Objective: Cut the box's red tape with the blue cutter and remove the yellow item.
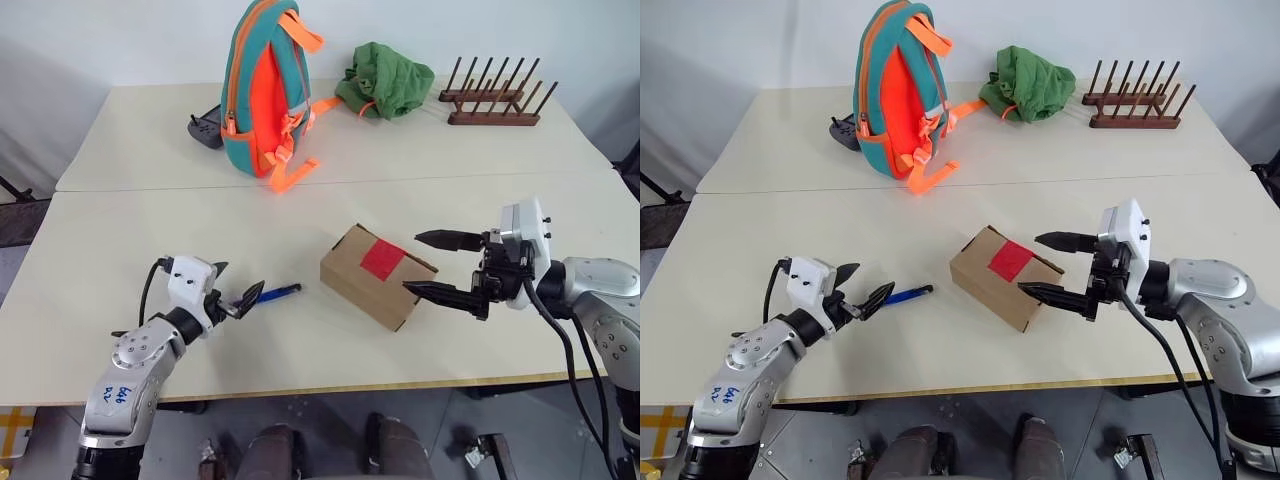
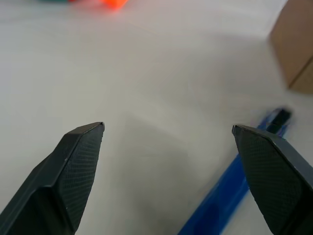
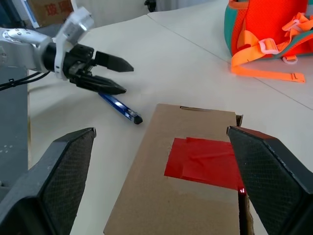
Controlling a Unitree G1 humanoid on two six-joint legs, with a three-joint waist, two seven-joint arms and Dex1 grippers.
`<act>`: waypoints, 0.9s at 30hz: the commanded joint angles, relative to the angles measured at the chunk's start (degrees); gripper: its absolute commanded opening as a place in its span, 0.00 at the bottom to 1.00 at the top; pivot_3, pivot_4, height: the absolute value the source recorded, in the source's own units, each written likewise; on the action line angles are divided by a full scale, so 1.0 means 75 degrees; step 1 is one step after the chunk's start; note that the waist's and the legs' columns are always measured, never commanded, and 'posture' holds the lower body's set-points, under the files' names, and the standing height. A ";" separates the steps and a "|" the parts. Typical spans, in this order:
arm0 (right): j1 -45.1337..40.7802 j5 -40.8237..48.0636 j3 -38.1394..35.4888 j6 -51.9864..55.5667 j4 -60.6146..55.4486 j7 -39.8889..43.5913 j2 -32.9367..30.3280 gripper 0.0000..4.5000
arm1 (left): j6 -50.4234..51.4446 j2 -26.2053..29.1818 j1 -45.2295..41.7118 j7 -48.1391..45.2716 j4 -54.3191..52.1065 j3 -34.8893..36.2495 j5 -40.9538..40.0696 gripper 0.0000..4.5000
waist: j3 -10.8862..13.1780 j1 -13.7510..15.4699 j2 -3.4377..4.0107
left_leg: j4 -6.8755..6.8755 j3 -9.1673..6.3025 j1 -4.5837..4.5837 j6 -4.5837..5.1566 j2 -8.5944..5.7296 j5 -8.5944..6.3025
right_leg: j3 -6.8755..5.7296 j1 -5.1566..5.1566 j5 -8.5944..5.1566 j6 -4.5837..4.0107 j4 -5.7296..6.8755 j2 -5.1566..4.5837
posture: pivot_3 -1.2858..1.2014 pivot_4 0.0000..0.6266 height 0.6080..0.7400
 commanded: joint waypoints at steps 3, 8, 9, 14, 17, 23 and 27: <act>0.0087 0.0205 -0.0424 -0.0068 -0.0377 0.0022 -0.0117 1.00 | 0.0033 0.0245 0.0368 -0.0256 0.0162 -0.0171 0.0253 0.99 | -0.0002 0.0013 -0.0003 | 0.0001 -0.0001 0.0000 -0.0001 0.0001 -0.0001 | 0.0002 0.0001 0.0000 0.0000 0.0000 -0.0001 | 0.52 0.24 1.00; 0.0178 0.0339 -0.0556 -0.0042 -0.0457 0.0170 -0.0180 1.00 | 0.0157 0.0651 0.0707 -0.0656 0.0182 -0.0413 0.0348 0.99 | -0.0006 0.0002 0.0000 | 0.0000 0.0001 0.0008 -0.0003 0.0004 -0.0002 | 0.0006 0.0002 -0.0001 -0.0003 0.0002 -0.0001 | 0.52 0.24 1.00; 0.0174 0.0333 -0.0555 -0.0051 -0.0444 0.0184 -0.0195 1.00 | 0.0113 0.0766 0.0847 -0.0740 0.0224 -0.0493 0.0437 0.99 | -0.0008 0.0001 0.0002 | 0.0000 0.0003 0.0008 -0.0004 0.0005 -0.0002 | 0.0007 0.0002 -0.0002 -0.0003 0.0002 -0.0001 | 0.52 0.24 1.00; 0.0083 0.0318 -0.0499 -0.0036 -0.0385 0.0162 -0.0205 1.00 | -0.0005 0.0948 0.1547 -0.0789 0.0335 -0.0516 0.0560 0.99 | -0.0041 -0.0026 0.0028 | -0.0008 0.0011 0.0026 -0.0008 0.0010 -0.0007 | 0.0011 0.0006 -0.0004 -0.0007 0.0004 -0.0002 | 0.52 0.24 1.00; 0.0060 0.0308 -0.0470 -0.0024 -0.0358 0.0161 -0.0209 1.00 | -0.0181 0.0970 0.1860 -0.0767 0.0297 -0.0417 0.0588 0.99 | -0.0079 -0.0052 0.0062 | -0.0018 0.0031 0.0052 -0.0010 0.0021 -0.0024 | 0.0012 0.0015 -0.0007 -0.0013 0.0005 0.0000 | 0.52 0.24 1.00; -0.0086 0.0268 -0.0394 -0.0035 -0.0181 0.0241 -0.0221 1.00 | 0.0148 0.0662 0.1640 -0.0930 -0.0393 0.0422 -0.0712 0.99 | -0.0086 -0.0086 0.0071 | -0.0016 0.0047 0.0060 -0.0010 0.0032 -0.0036 | 0.0012 0.0015 -0.0012 -0.0022 0.0004 0.0002 | 0.52 0.24 1.00; -0.0270 0.0178 -0.0246 -0.0096 -0.0017 0.0324 -0.0148 1.00 | 0.0977 0.0467 0.0623 -0.0790 -0.0445 0.1033 -0.1870 0.99 | -0.0078 -0.0055 0.0058 | -0.0007 0.0051 0.0053 -0.0008 0.0033 -0.0035 | 0.0014 0.0011 -0.0012 -0.0022 0.0006 0.0001 | 0.52 0.24 1.00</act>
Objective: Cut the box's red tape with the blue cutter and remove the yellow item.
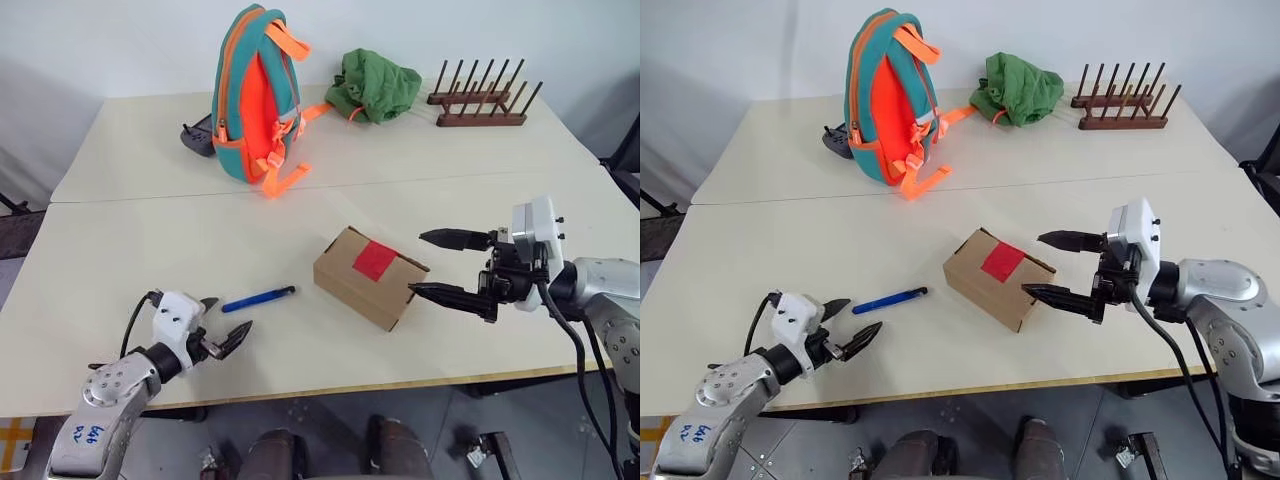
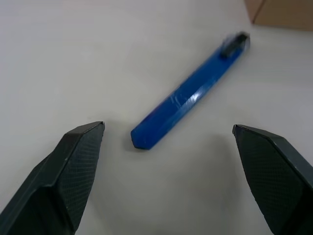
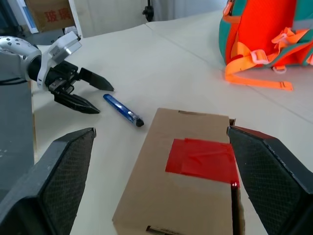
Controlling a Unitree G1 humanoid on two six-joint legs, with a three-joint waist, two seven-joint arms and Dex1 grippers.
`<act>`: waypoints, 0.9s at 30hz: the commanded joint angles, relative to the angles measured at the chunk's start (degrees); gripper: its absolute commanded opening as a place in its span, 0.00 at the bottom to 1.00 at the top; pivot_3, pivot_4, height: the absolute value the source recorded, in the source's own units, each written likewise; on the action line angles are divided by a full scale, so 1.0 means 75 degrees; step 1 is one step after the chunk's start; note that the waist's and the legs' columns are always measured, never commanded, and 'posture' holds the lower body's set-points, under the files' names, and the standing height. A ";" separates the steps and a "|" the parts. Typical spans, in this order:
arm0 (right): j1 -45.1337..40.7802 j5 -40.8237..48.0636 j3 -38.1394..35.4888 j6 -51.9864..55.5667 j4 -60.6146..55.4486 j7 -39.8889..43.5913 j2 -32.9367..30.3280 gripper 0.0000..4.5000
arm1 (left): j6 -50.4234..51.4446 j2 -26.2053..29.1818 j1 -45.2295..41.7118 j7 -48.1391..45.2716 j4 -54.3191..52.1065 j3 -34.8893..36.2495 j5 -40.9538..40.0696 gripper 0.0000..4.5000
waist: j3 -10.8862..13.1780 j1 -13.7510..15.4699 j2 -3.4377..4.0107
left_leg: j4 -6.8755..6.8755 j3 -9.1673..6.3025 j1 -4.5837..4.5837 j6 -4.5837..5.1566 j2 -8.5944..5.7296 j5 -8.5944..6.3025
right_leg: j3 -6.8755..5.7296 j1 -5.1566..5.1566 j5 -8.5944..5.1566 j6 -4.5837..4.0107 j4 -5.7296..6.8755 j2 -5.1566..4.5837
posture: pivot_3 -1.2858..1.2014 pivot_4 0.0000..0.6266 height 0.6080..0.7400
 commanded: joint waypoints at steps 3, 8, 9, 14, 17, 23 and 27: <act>-0.0255 0.0016 0.0056 -0.0118 0.0055 0.0095 0.0031 1.00 | 0.1083 -0.0211 -0.1246 0.0289 0.0156 0.0601 -0.1153 0.99 | 0.0022 0.0103 -0.0038 | 0.0011 -0.0004 -0.0017 0.0006 -0.0006 0.0006 | -0.0001 -0.0007 0.0000 0.0000 0.0002 0.0001 | 0.52 0.24 1.00; -0.0239 0.0002 0.0056 -0.0118 -0.0002 0.0050 0.0068 1.00 | 0.1210 -0.0220 -0.1966 0.0362 0.0808 0.0442 -0.0971 0.99 | 0.0025 0.0087 -0.0051 | 0.0004 -0.0003 -0.0022 0.0003 -0.0016 0.0000 | -0.0011 -0.0012 0.0002 0.0003 0.0001 0.0004 | 0.52 0.24 1.00; -0.0202 0.0003 0.0036 -0.0116 -0.0029 0.0043 0.0062 1.00 | 0.1200 -0.0110 -0.2046 0.0337 0.1039 0.0206 -0.0711 0.99 | 0.0025 0.0084 -0.0052 | 0.0002 -0.0003 -0.0022 0.0000 -0.0022 -0.0002 | -0.0014 -0.0014 0.0002 0.0004 0.0001 0.0008 | 0.52 0.24 1.00; -0.0084 0.0004 -0.0042 -0.0105 -0.0126 -0.0027 0.0052 1.00 | 0.0896 0.0128 -0.2208 0.0159 0.1942 -0.0489 0.0118 0.99 | 0.0028 0.0097 -0.0058 | 0.0002 -0.0002 -0.0018 -0.0026 -0.0004 -0.0019 | -0.0014 -0.0013 0.0001 0.0003 -0.0006 0.0064 | 0.52 0.24 1.00; -0.0030 0.0045 -0.0113 -0.0076 -0.0185 -0.0080 0.0032 1.00 | 0.0685 0.0239 -0.2230 -0.0036 0.2159 -0.0707 0.0388 0.99 | 0.0028 0.0101 -0.0057 | 0.0004 -0.0001 -0.0011 -0.0034 0.0001 -0.0014 | -0.0008 -0.0009 -0.0003 -0.0006 -0.0005 0.0068 | 0.52 0.24 1.00; 0.0056 0.0073 -0.0257 -0.0052 -0.0247 -0.0114 -0.0076 1.00 | 0.0561 0.0740 -0.1594 -0.0753 0.1931 -0.1235 0.0738 0.99 | 0.0027 0.0078 -0.0056 | 0.0008 0.0025 0.0006 -0.0033 0.0013 -0.0004 | 0.0023 -0.0007 -0.0008 -0.0018 0.0000 0.0066 | 0.52 0.24 1.00; -0.0046 0.0031 -0.0217 -0.0075 -0.0147 -0.0084 -0.0086 1.00 | 0.0407 0.1255 -0.1245 -0.1039 0.1699 -0.1866 0.1264 0.99 | -0.0008 0.0064 -0.0007 | 0.0000 0.0035 0.0016 -0.0039 0.0016 -0.0024 | 0.0022 -0.0012 -0.0008 -0.0018 0.0002 0.0067 | 0.52 0.24 1.00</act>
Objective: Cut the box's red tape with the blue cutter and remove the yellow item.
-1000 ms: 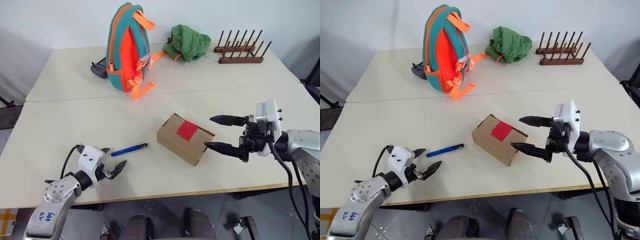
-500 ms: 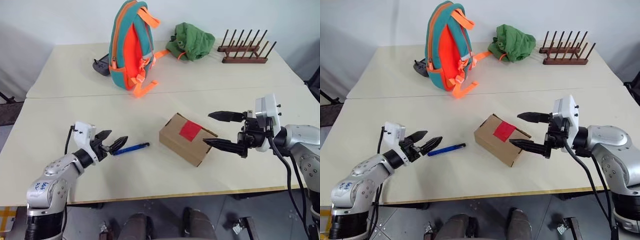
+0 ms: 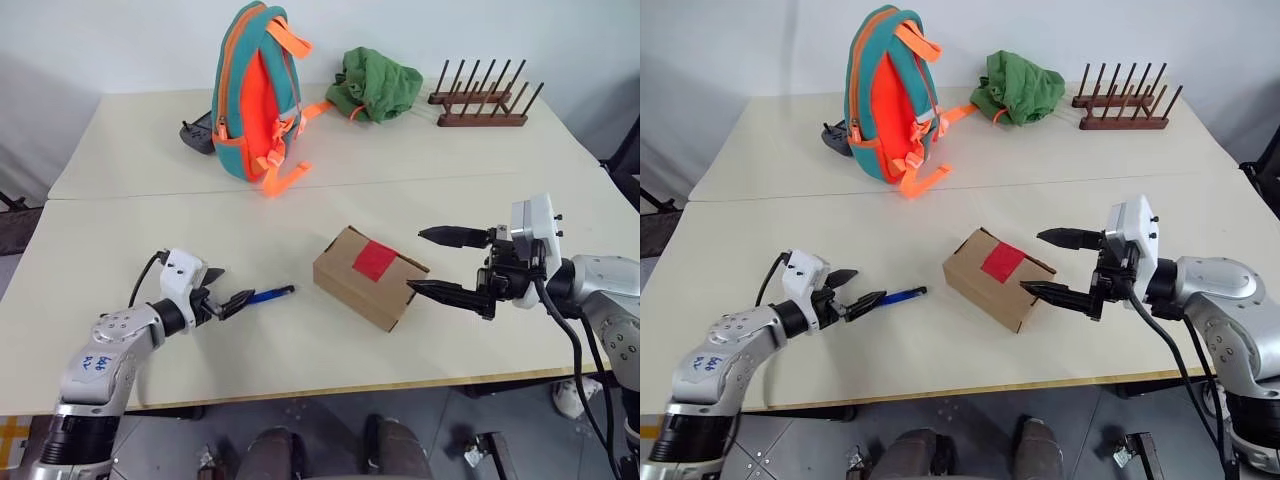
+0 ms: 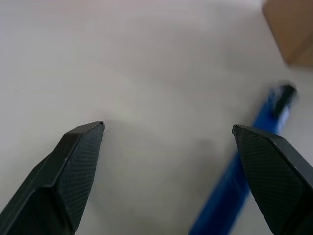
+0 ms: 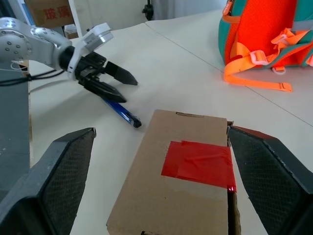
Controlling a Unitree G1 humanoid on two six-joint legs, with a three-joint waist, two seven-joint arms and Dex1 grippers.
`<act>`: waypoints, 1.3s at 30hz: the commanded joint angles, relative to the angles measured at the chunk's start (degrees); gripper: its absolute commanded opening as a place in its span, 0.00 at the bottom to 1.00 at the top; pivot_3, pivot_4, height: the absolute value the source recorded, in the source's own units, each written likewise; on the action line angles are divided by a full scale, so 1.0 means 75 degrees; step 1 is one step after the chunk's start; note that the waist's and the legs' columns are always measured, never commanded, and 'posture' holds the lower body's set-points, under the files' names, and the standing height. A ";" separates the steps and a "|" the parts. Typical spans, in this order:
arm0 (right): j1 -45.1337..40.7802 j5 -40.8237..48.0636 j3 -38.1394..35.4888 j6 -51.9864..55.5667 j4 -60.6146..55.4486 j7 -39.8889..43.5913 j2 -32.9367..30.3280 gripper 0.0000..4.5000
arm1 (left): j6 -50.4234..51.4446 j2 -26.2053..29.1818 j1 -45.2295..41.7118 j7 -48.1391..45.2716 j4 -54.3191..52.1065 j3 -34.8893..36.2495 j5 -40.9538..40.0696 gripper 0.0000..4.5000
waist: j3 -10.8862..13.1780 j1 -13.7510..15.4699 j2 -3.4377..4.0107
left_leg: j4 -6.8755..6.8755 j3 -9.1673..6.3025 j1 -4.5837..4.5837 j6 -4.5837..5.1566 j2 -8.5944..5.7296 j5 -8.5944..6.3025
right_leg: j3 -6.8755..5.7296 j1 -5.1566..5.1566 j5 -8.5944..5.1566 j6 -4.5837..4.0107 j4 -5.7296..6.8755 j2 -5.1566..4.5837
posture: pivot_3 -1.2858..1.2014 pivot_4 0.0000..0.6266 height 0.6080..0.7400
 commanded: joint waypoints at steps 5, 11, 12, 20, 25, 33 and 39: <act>-0.0197 0.0027 -0.0149 -0.0117 -0.0025 0.0042 -0.0071 1.00 | 0.0241 0.0802 0.0526 -0.0355 0.0112 -0.1499 0.1329 0.99 | -0.0038 0.0011 0.0032 | 0.0000 0.0002 0.0004 0.0001 0.0000 -0.0006 | -0.0002 0.0002 0.0000 0.0000 -0.0002 0.0001 | 0.52 0.24 1.00; -0.0245 -0.0004 -0.0095 -0.0156 0.0024 0.0036 -0.0009 1.00 | 0.0265 0.1220 0.0579 -0.0354 -0.0075 -0.1779 0.1739 0.99 | -0.0089 -0.0054 0.0075 | -0.0009 0.0022 0.0018 0.0001 0.0023 -0.0011 | 0.0008 0.0002 -0.0001 -0.0002 -0.0002 0.0002 | 0.52 0.24 1.00; -0.0245 -0.0015 -0.0087 -0.0170 0.0036 0.0039 -0.0001 1.00 | 0.0175 0.1278 0.0625 -0.0353 -0.0119 -0.1789 0.1817 0.99 | -0.0093 -0.0070 0.0080 | -0.0009 0.0024 0.0019 0.0000 0.0029 -0.0011 | 0.0008 0.0001 -0.0002 -0.0003 -0.0002 0.0003 | 0.52 0.24 1.00; -0.0328 -0.0067 0.0009 -0.0248 0.0178 0.0076 0.0063 1.00 | -0.0201 0.1428 0.0504 -0.0410 -0.0083 -0.1578 0.2012 0.99 | -0.0097 -0.0169 0.0086 | -0.0009 0.0038 0.0021 0.0002 0.0047 -0.0012 | 0.0016 -0.0004 -0.0004 -0.0008 -0.0001 0.0004 | 0.52 0.24 1.00; -0.0459 -0.0138 0.0090 -0.0287 0.0298 0.0121 0.0100 1.00 | -0.1172 0.1824 0.0198 -0.0835 0.0523 -0.2314 0.2881 0.99 | -0.0117 -0.0165 0.0106 | -0.0008 0.0050 0.0027 0.0002 0.0047 -0.0012 | 0.0026 -0.0006 -0.0006 -0.0011 -0.0001 0.0006 | 0.52 0.24 1.00; -0.0199 -0.0058 -0.0059 -0.0256 0.0077 0.0076 0.0016 1.00 | -0.1165 0.1947 0.0164 -0.1565 0.0797 -0.2359 0.2785 0.60 | -0.0125 -0.0179 0.0114 | -0.0015 0.0128 0.0121 -0.0005 0.0078 -0.0036 | 0.0101 0.0005 -0.0021 -0.0039 0.0011 0.0019 | 0.52 0.24 1.00; -0.0091 -0.0040 -0.0106 -0.0250 -0.0024 0.0003 0.0019 1.00 | -0.1145 0.2055 0.0207 -0.1989 0.0934 -0.2327 0.2785 0.16 | -0.0126 -0.0189 0.0117 | -0.0027 0.0172 0.0147 -0.0020 0.0101 -0.0047 | 0.0144 -0.0019 -0.0032 -0.0059 0.0040 0.0038 | 0.52 0.24 1.00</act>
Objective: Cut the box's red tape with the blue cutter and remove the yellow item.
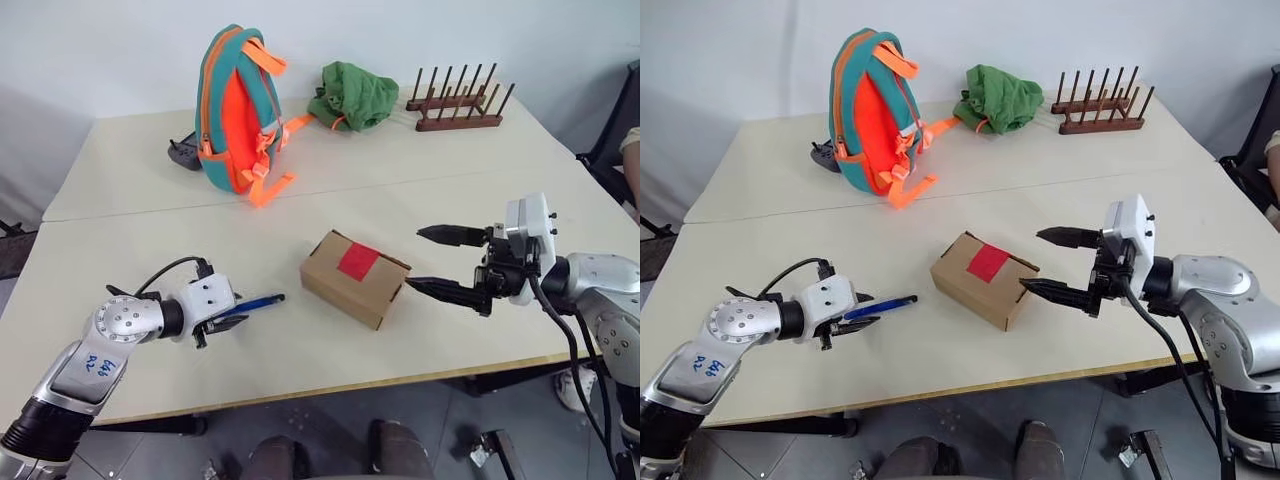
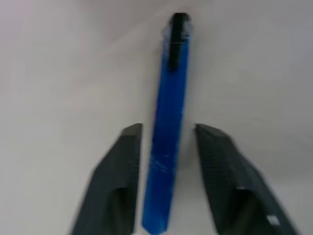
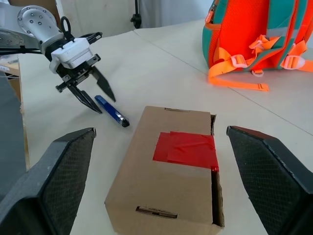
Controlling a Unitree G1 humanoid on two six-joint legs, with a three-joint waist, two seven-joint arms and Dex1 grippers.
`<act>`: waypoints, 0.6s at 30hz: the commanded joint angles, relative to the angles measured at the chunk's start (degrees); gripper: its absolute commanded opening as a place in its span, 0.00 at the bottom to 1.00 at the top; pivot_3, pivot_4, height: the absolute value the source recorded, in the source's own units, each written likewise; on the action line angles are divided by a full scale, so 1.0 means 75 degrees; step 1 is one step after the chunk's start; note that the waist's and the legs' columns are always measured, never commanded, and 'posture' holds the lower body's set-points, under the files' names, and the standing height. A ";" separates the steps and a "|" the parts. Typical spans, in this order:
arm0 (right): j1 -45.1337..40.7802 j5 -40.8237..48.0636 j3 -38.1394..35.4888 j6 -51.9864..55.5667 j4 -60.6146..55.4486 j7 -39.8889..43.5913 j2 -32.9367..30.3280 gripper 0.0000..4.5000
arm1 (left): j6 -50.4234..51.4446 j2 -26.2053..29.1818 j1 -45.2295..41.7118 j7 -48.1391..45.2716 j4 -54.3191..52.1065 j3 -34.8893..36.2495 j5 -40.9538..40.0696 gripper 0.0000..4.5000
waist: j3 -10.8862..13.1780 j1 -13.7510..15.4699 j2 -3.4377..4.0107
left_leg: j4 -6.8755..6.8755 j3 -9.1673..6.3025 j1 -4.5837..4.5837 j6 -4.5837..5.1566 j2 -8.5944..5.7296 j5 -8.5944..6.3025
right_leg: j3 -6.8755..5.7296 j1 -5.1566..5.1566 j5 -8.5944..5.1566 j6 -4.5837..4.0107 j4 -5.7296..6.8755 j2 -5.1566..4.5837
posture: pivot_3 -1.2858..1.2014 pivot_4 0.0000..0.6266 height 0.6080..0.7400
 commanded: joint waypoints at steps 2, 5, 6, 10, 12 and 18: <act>0.0002 0.0108 -0.0276 -0.0090 -0.0267 -0.0041 -0.0055 1.00 | 0.0732 0.0201 0.0568 -0.0423 0.1051 -0.0621 0.0457 0.09 | -0.0005 -0.0002 0.0004 | -0.0005 0.0009 0.0002 0.0000 0.0000 0.0000 | 0.0005 -0.0006 -0.0001 -0.0001 0.0002 0.0000 | 0.52 0.24 1.00; -0.0021 0.0093 -0.0263 -0.0106 -0.0234 -0.0034 -0.0066 1.00 | 0.0950 0.0156 0.0569 -0.0582 0.0988 -0.0566 0.0281 0.09 | -0.0019 -0.0019 0.0020 | -0.0020 0.0027 0.0013 -0.0003 0.0004 -0.0002 | 0.0015 -0.0011 -0.0004 -0.0007 0.0001 0.0000 | 0.52 0.24 1.00; -0.0029 0.0091 -0.0261 -0.0110 -0.0224 -0.0030 -0.0068 1.00 | 0.1019 0.0140 0.0573 -0.0620 0.0951 -0.0547 0.0229 0.09 | -0.0020 -0.0025 0.0022 | -0.0029 0.0035 0.0021 -0.0004 0.0005 -0.0003 | 0.0020 -0.0012 -0.0005 -0.0010 0.0000 0.0001 | 0.52 0.24 1.00; -0.0080 0.0070 -0.0229 -0.0118 -0.0184 -0.0024 -0.0063 1.00 | 0.2017 -0.0057 0.0507 -0.0824 0.0574 -0.0261 -0.0553 0.09 | -0.0019 -0.0070 0.0013 | -0.0086 0.0081 0.0074 -0.0006 0.0007 -0.0002 | 0.0048 -0.0010 -0.0011 -0.0021 -0.0002 0.0006 | 0.52 0.24 1.00; -0.0091 0.0062 -0.0214 -0.0119 -0.0177 -0.0023 -0.0060 1.00 | 0.2463 -0.0115 0.0471 -0.0874 0.0448 -0.0140 -0.0879 0.04 | -0.0020 -0.0103 0.0014 | -0.0103 0.0097 0.0085 -0.0013 0.0011 -0.0006 | 0.0046 -0.0012 -0.0013 -0.0023 -0.0004 0.0009 | 0.52 0.24 1.00; -0.0100 0.0057 -0.0193 -0.0114 -0.0166 -0.0013 -0.0058 1.00 | 0.4773 -0.0561 0.0187 -0.0806 -0.0197 0.0818 -0.2697 0.01 | 0.0001 -0.0156 -0.0020 | -0.0109 0.0111 0.0078 -0.0008 0.0011 -0.0019 | 0.0023 -0.0013 -0.0011 -0.0019 -0.0001 0.0011 | 0.52 0.24 1.00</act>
